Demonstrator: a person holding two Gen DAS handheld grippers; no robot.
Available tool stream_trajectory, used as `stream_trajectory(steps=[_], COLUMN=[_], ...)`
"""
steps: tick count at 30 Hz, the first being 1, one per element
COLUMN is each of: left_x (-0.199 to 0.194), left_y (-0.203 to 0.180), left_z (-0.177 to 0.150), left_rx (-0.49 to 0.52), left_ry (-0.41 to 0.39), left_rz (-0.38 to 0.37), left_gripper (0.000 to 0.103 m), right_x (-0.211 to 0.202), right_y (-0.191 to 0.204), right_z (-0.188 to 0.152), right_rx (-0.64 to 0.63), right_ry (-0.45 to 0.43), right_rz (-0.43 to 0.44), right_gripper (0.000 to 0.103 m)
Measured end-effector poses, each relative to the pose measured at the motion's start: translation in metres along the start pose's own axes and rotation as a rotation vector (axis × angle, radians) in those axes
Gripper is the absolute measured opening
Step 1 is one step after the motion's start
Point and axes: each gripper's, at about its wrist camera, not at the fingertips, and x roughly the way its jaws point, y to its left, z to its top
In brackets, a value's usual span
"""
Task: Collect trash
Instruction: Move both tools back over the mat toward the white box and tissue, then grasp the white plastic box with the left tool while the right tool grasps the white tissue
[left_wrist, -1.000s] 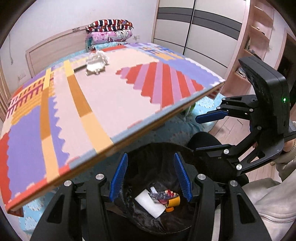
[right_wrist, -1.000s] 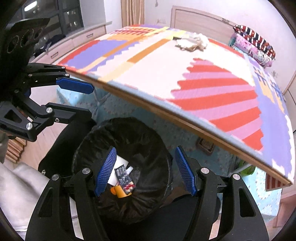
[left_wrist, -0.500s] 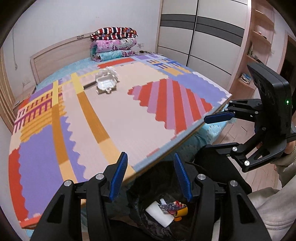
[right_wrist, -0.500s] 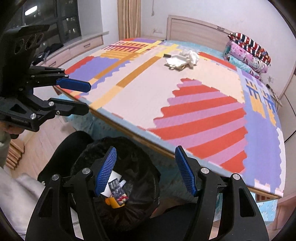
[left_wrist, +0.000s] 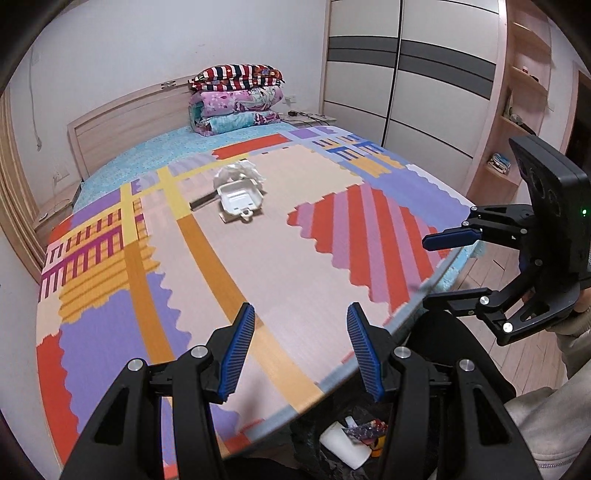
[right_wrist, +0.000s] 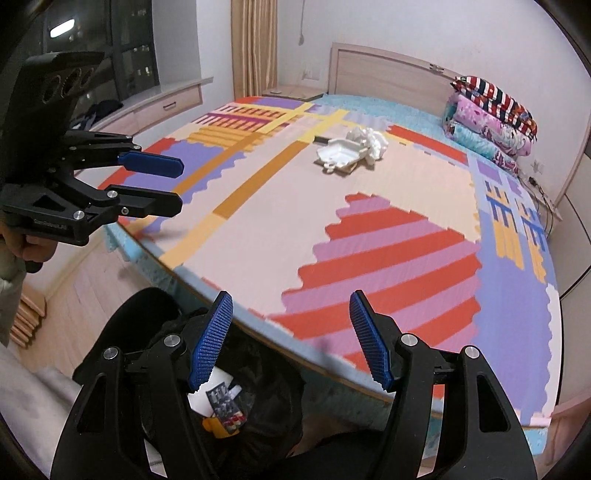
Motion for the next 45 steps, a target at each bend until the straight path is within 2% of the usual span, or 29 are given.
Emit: stream_trajectory(steps=[17,34,39,41,45], left_x=[0.043,0.104,0.121,0.130,0.145], left_y=[0.050,0.101,0.107,0.110,0.117], left_z=[0.041,0.090,0.103,0.106,0.109], left_rx=[-0.057,-0.122,-0.127,-0.132,-0.151], left_ry=[-0.005,-0.007,-0.003,0.004,0.021], left_rz=[-0.001,0.007,-0.006,-0.011,-0.013], left_gripper=[0.050,0.049,0.049,0.043,0.042], right_x=[0.029,0.083,0.099,0.106,0.119], right_y=[-0.049,-0.095,-0.107,-0.112,-0.120], right_z=[0.055,0.118,0.136,0.142,0.153], right_rx=[0.070,0.153,0.157,0.163,0.181], right_ry=[-0.051,-0.077,-0.080,-0.078,-0.072], right_rz=[-0.013,0.049,0.026,0.029,0.035], right_gripper=[0.065,0.065,0.065,0.065,0.065])
